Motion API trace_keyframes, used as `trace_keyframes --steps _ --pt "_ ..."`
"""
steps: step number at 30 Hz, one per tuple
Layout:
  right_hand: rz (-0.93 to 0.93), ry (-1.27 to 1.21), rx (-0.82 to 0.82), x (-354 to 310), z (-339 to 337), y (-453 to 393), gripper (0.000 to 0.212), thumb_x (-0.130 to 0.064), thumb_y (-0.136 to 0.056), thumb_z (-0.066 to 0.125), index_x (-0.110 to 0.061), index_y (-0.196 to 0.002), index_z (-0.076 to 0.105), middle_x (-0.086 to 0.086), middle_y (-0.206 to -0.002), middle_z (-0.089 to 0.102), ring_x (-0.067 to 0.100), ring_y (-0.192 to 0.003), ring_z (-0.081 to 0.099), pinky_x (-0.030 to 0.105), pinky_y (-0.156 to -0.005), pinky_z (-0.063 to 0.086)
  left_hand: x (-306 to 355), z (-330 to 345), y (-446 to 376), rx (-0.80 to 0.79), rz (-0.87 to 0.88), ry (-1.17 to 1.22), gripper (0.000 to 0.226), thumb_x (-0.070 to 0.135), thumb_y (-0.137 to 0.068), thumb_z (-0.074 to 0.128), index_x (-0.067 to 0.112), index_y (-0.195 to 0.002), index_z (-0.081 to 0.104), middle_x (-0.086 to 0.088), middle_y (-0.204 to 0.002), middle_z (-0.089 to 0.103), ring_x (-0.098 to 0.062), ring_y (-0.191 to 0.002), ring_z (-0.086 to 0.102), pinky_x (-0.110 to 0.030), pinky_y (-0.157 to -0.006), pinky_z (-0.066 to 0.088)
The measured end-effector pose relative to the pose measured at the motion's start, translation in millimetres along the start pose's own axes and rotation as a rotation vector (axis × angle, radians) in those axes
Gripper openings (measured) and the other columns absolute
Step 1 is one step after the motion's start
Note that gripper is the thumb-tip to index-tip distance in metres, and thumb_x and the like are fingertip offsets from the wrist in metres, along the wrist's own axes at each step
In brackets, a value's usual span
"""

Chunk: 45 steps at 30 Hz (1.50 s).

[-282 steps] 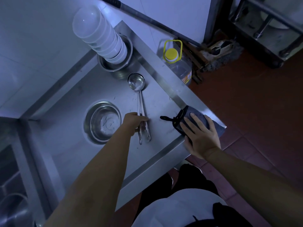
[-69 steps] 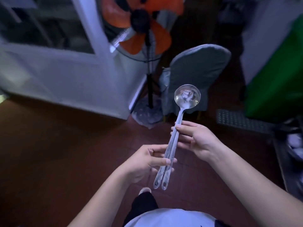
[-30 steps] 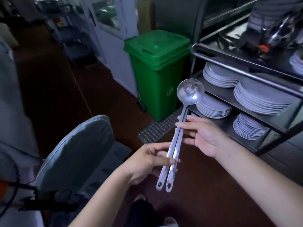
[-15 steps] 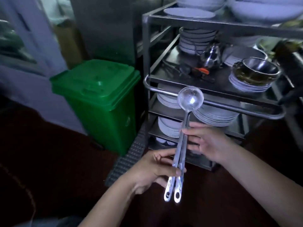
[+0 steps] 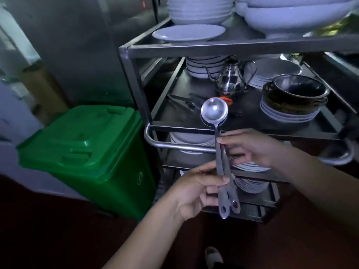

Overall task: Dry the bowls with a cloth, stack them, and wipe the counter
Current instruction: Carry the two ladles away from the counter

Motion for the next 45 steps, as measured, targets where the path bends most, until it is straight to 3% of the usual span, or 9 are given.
trace_keyframes --steps 5,8,11,16,24,33,37,41,45 --pt "-0.23 0.238 0.153 -55.2 -48.9 -37.3 0.02 -0.033 -0.086 0.076 -0.025 -0.104 0.076 -0.002 -0.102 0.077 0.02 -0.098 0.072 0.042 -0.086 0.06 40.2 -1.4 -81.2 0.094 -0.005 0.17 0.019 -0.001 -0.094 0.06 0.017 -0.093 0.067 -0.001 -0.079 0.067 -0.01 -0.071 0.057 -0.025 -0.06 0.059" --pt "-0.337 0.269 0.191 -69.3 -70.5 -36.0 0.024 -0.035 -0.086 0.075 -0.03 -0.109 0.075 -0.009 -0.104 0.076 0.01 -0.094 0.073 0.04 -0.082 0.062 54.1 -4.0 -126.9 0.167 -0.001 0.273 0.024 -0.002 -0.096 0.058 0.016 -0.08 0.063 0.0 -0.073 0.055 -0.009 -0.064 0.042 -0.023 -0.057 0.058" --pt "-0.334 0.217 0.166 -64.3 -85.4 -33.7 0.028 -0.031 -0.081 0.076 -0.031 -0.11 0.076 -0.011 -0.103 0.076 0.003 -0.092 0.072 0.038 -0.074 0.064 63.7 1.6 -159.7 0.196 0.014 0.325 0.02 -0.004 -0.097 0.056 0.014 -0.088 0.061 -0.002 -0.075 0.057 -0.01 -0.064 0.047 -0.026 -0.059 0.06" --pt "-0.224 0.138 0.104 -43.0 -97.4 -45.0 0.037 -0.013 -0.078 0.08 -0.029 -0.111 0.074 0.0 -0.103 0.076 0.018 -0.089 0.076 0.043 -0.073 0.064 62.3 5.8 -191.8 0.292 0.006 0.332 0.021 -0.004 -0.098 0.054 0.014 -0.091 0.061 0.001 -0.067 0.07 -0.007 -0.052 0.066 -0.026 -0.048 0.057" --pt "-0.401 0.773 0.264 -72.9 -113.8 -57.6 0.043 -0.032 -0.064 0.092 -0.035 -0.104 0.076 -0.014 -0.092 0.075 0.004 -0.085 0.069 0.035 -0.085 0.054 59.0 7.5 -216.4 0.432 -0.05 0.374 0.019 0.006 -0.099 0.058 0.018 -0.085 0.058 -0.002 -0.075 0.063 -0.009 -0.062 0.059 -0.017 -0.046 0.049" --pt "-0.438 1.021 0.372 -78.4 -136.0 -84.6 0.025 -0.011 -0.074 0.078 -0.02 -0.097 0.076 -0.002 -0.092 0.074 0.019 -0.09 0.067 0.036 -0.081 0.051 68.1 14.8 -230.6 0.343 -0.087 0.321 0.014 0.015 -0.103 0.051 0.013 -0.095 0.063 -0.004 -0.098 0.065 -0.015 -0.089 0.062 -0.027 -0.068 0.057" --pt "-0.385 1.042 0.349 -66.2 -162.5 -109.2 0.033 -0.012 -0.074 0.08 -0.019 -0.107 0.075 0.0 -0.099 0.075 0.019 -0.096 0.068 0.029 -0.081 0.048 88.2 -5.2 -217.2 0.267 0.007 -0.006 0.016 0.008 -0.1 0.055 0.015 -0.11 0.065 -0.006 -0.113 0.066 -0.018 -0.101 0.063 -0.029 -0.081 0.056" --pt "-0.355 1.115 0.317 -52.8 -172.1 -129.5 0.039 -0.016 -0.077 0.078 -0.019 -0.116 0.071 0.003 -0.107 0.073 0.024 -0.1 0.068 0.031 -0.084 0.05 122.9 -36.7 -189.9 0.341 0.455 -0.855 0.036 0.015 -0.097 0.065 0.021 -0.133 0.064 0.001 -0.13 0.066 -0.007 -0.117 0.062 -0.009 -0.095 0.045" --pt "-0.307 1.18 0.287 -39.0 -171.6 -145.8 0.026 -0.017 -0.08 0.075 -0.021 -0.105 0.07 0.002 -0.098 0.073 0.025 -0.094 0.067 0.037 -0.081 0.053 99.0 -70.3 -175.6 0.417 0.508 -1.443 0.065 0.064 -0.091 0.046 0.032 -0.148 0.049 -0.002 -0.157 0.044 -0.022 -0.148 0.032 -0.038 -0.123 0.025"
Point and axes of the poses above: each hand's wrist, its own y-axis away from the middle knuckle, its own z-axis out of the palm, x = y × z, the point moved 10 cm from there along -y, towards the middle knuckle
